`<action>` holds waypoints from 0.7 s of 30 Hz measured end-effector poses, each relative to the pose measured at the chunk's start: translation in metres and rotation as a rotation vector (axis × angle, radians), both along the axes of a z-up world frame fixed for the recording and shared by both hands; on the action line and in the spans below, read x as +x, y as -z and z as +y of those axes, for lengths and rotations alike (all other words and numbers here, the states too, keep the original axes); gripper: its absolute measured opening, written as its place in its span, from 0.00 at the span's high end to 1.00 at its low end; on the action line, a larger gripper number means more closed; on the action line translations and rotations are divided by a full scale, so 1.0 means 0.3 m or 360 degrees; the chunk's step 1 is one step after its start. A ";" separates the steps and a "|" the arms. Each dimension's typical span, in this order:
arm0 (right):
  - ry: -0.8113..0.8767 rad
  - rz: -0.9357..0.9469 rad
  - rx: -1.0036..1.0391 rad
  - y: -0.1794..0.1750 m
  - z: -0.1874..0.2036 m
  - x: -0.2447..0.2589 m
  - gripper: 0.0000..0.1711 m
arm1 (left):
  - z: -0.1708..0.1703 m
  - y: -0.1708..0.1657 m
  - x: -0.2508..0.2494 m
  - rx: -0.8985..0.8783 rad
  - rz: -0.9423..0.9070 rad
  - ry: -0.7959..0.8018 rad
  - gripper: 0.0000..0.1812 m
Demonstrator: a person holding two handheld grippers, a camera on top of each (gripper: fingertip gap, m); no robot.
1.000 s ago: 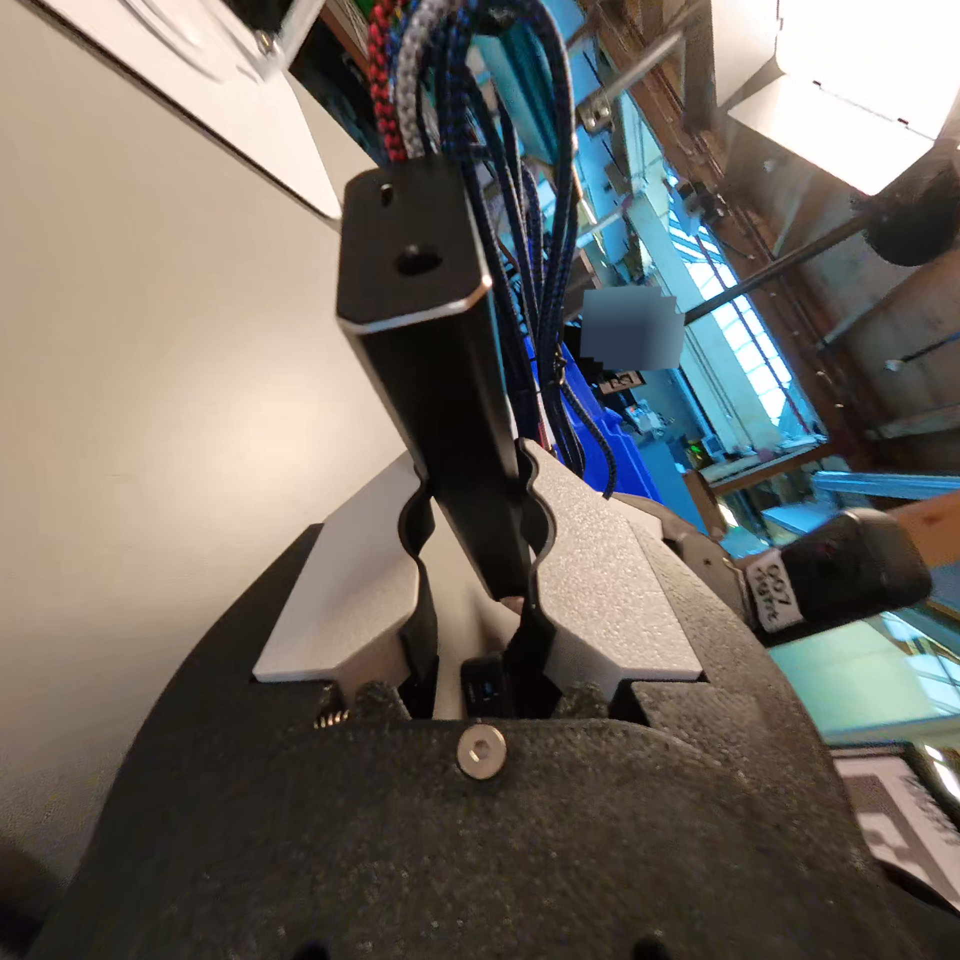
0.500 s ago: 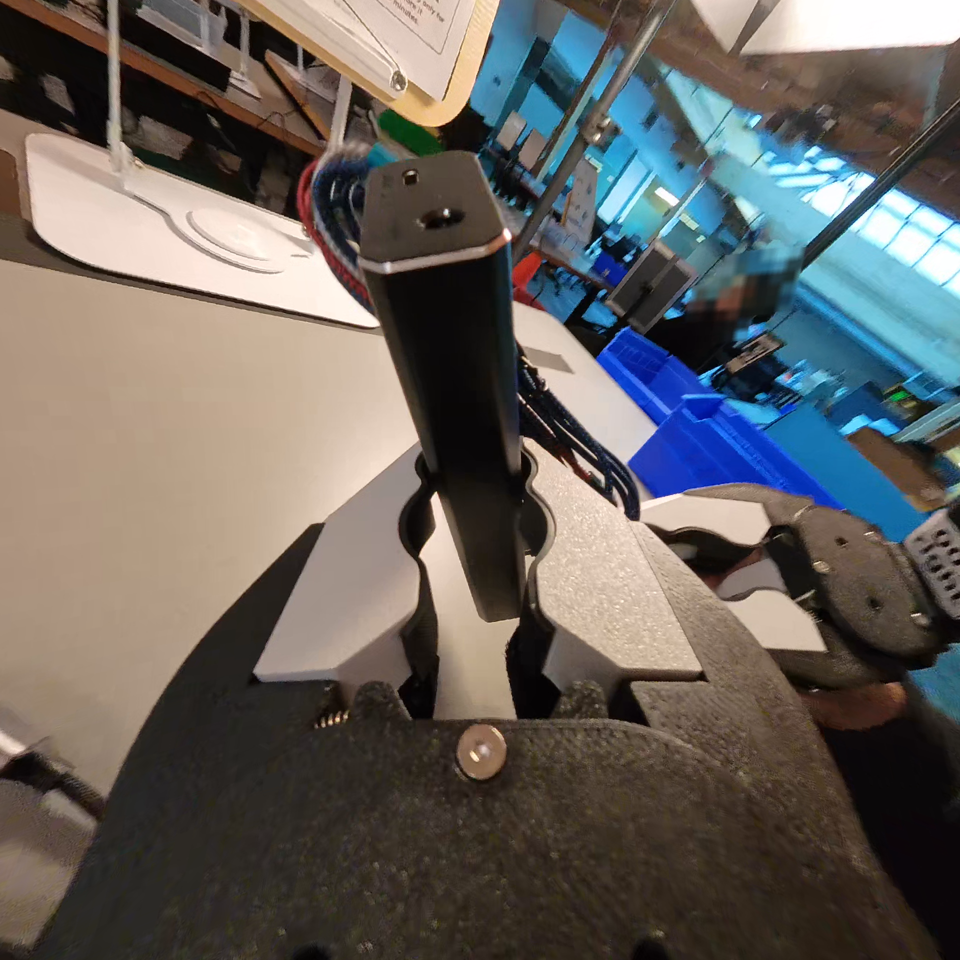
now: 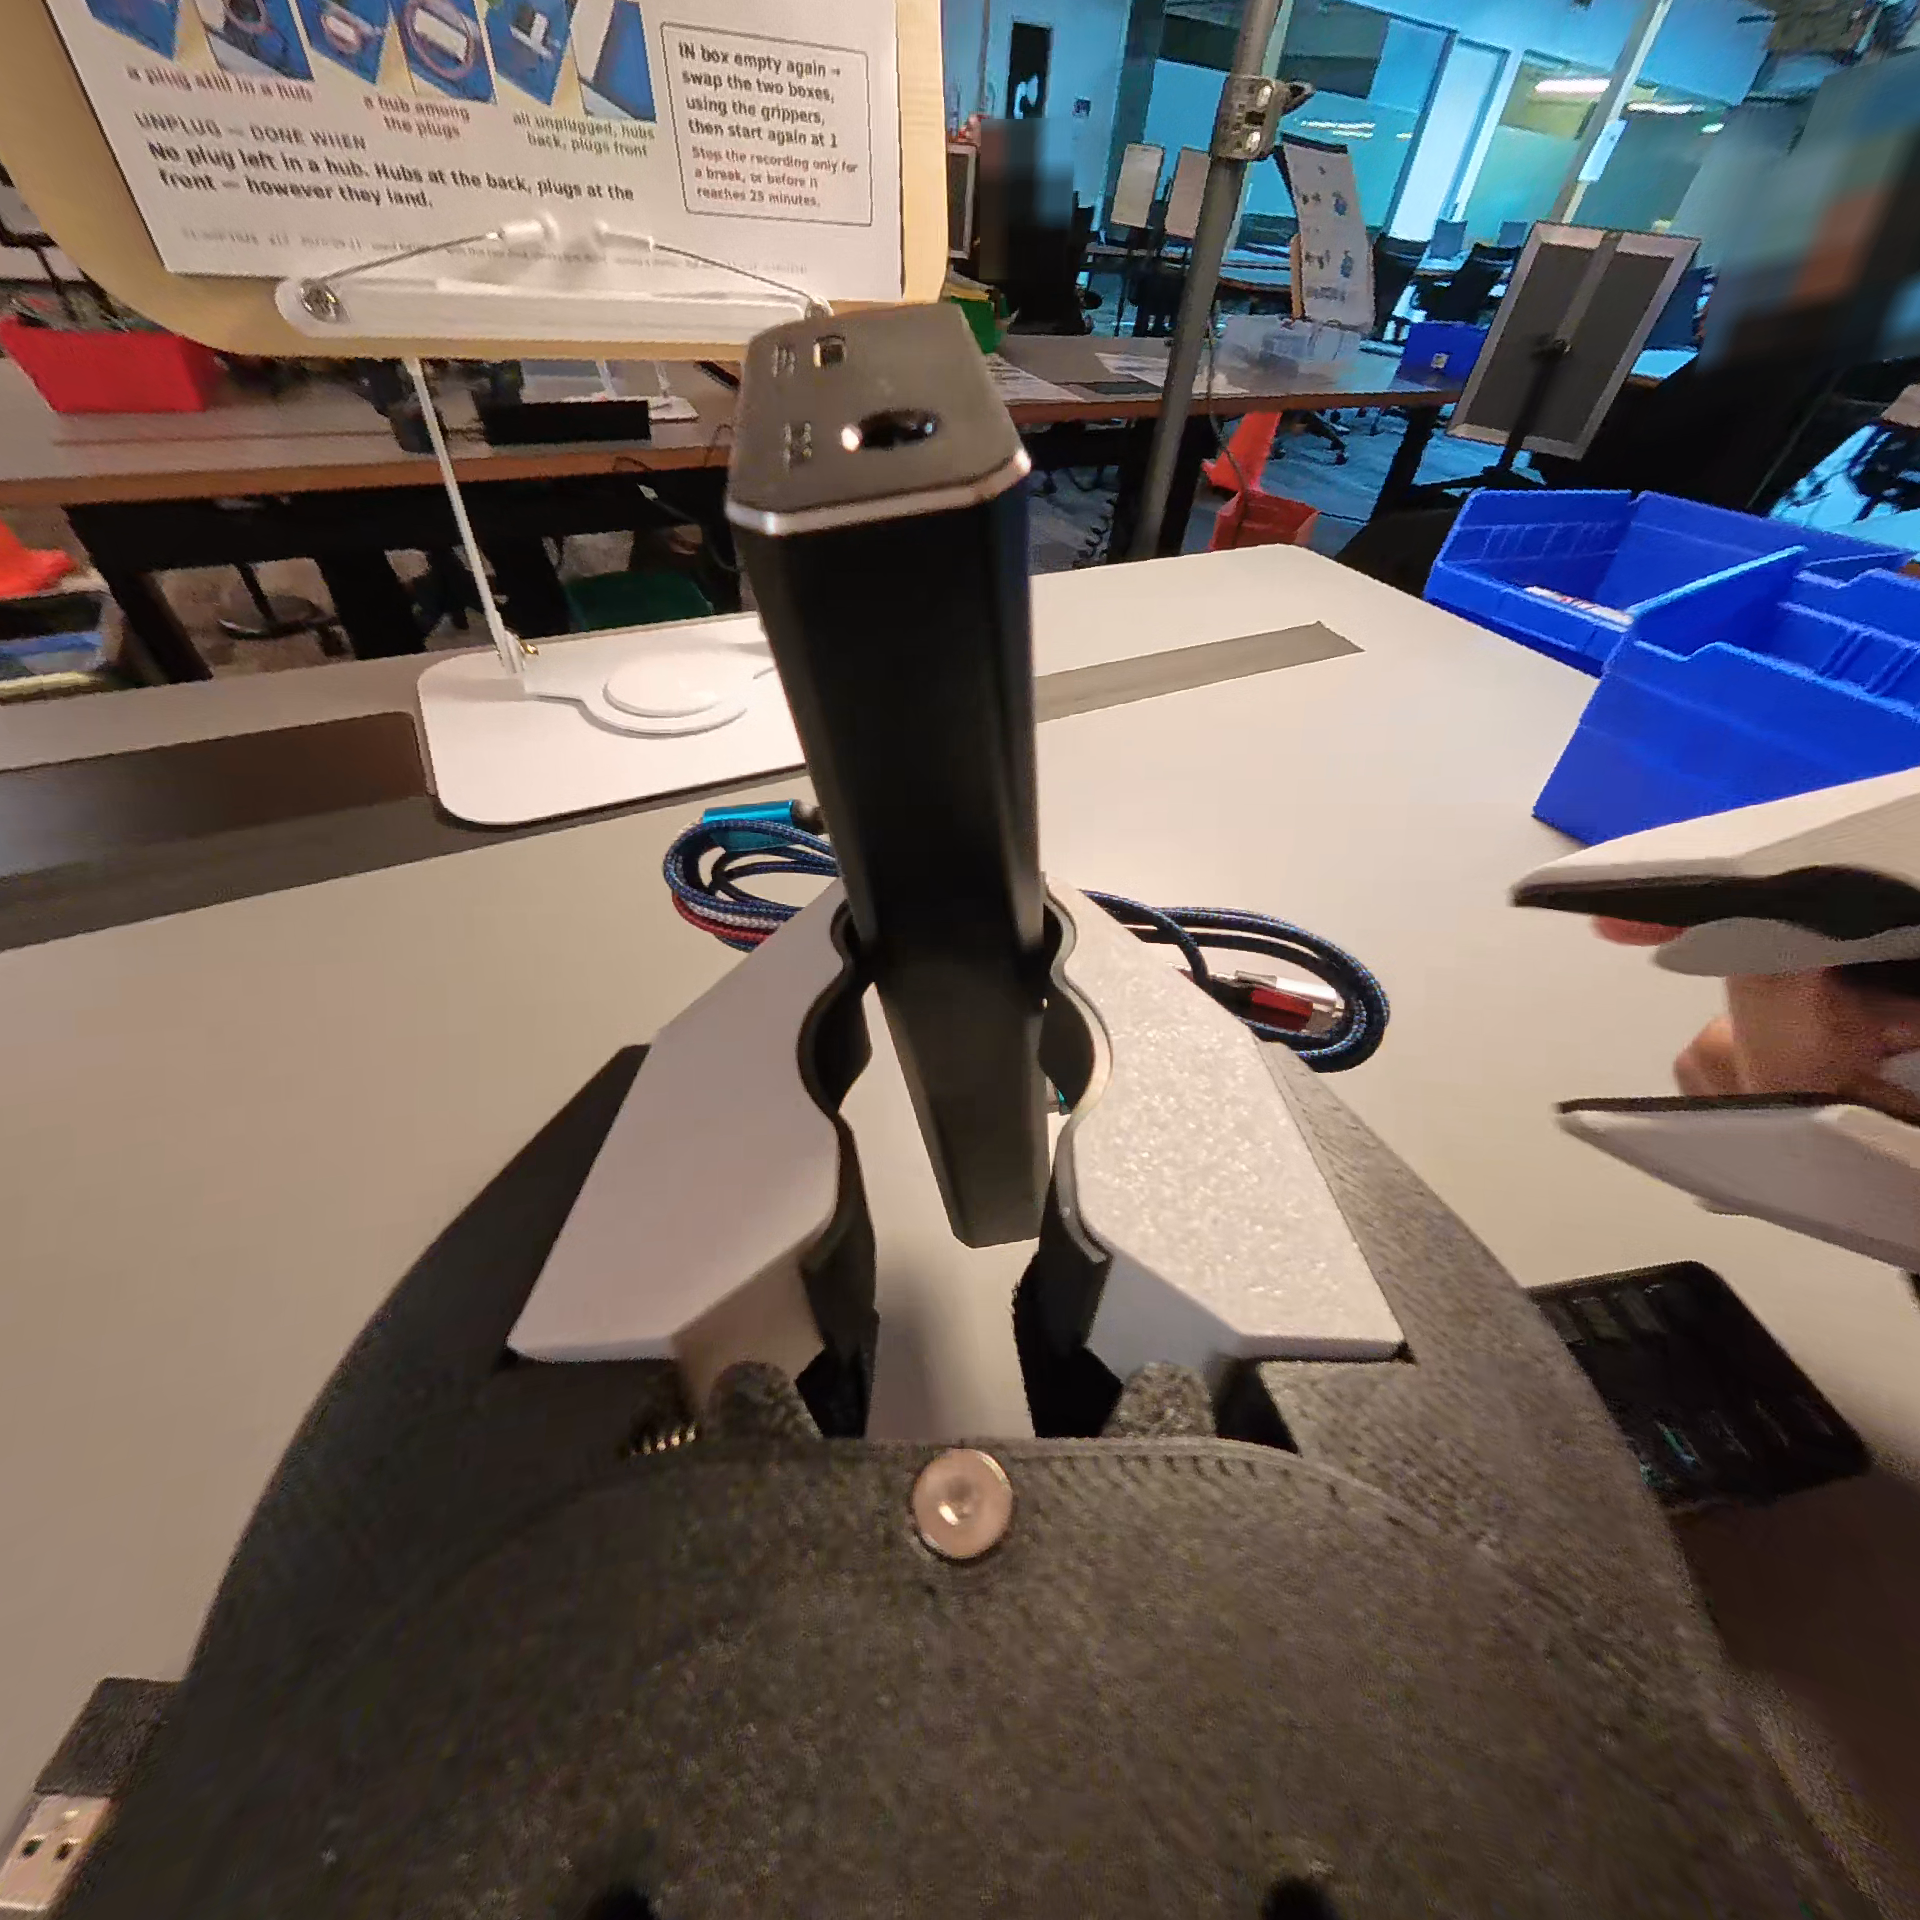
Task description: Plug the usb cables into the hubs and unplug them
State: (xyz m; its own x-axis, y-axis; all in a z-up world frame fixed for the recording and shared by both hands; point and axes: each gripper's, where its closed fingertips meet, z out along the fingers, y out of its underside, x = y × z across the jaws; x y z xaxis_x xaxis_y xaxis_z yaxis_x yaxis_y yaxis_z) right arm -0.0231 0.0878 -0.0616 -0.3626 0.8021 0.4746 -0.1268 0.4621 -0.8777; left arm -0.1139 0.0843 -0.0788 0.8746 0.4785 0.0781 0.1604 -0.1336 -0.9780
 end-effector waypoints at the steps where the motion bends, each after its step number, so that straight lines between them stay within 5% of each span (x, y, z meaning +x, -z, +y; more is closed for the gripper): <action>1: -0.0013 0.0012 0.0000 -0.006 -0.009 0.005 0.81 | -0.002 -0.003 -0.003 -0.0011 0.0035 -0.0013 0.84; 8: 0.0021 -0.0332 0.0112 0.163 -0.025 -0.040 0.81 | 0.019 -0.079 0.067 0.0217 0.0118 0.0129 0.84; 15: -0.0022 -0.0210 -0.0251 0.059 0.011 -0.029 0.81 | 0.029 -0.104 0.114 0.0428 -0.0117 0.0228 0.84; 21: 0.0034 -0.0177 -0.0155 0.069 0.012 -0.037 0.84 | 0.047 -0.096 0.145 0.0444 -0.0177 0.0287 0.84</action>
State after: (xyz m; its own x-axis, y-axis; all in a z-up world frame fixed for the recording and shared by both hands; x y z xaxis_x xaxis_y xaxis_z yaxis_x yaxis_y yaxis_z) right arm -0.0343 0.0915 -0.0822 -0.3910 0.8504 0.3521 -0.0175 0.3756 -0.9266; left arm -0.0703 0.0985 -0.0502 0.9218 0.2641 0.2837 0.2662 0.1006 -0.9586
